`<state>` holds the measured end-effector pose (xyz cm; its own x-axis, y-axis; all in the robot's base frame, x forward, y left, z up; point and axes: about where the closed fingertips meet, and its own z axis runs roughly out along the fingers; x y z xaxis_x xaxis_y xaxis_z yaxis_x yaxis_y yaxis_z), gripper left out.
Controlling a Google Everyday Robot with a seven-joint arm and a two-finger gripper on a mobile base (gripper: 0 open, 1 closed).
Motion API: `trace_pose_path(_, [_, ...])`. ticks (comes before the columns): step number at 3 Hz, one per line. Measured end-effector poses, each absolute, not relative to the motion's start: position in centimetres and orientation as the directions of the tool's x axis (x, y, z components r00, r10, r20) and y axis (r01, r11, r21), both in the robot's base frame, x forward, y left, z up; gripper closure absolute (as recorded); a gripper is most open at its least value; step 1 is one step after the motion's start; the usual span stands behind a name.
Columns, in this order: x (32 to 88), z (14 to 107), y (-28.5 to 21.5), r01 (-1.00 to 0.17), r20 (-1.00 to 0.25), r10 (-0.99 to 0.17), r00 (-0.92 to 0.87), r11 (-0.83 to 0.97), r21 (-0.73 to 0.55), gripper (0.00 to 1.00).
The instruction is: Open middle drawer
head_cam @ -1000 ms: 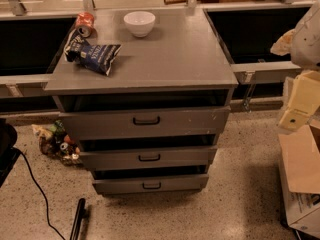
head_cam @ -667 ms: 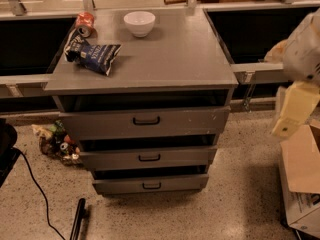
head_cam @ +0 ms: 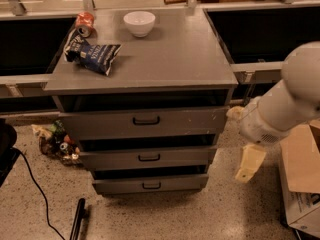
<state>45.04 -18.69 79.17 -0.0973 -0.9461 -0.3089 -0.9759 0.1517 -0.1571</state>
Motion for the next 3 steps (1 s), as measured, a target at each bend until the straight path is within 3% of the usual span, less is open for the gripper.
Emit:
trace_pose_path(1, [46.33, 71.28, -17.17, -0.984, -0.374, -0.922, -0.104, 0.149, -0.095, 0.0])
trace_pose_path(3, [46.43, 70.63, -16.7, -0.987, -0.376, -0.922, -0.09, 0.133, -0.089, 0.0])
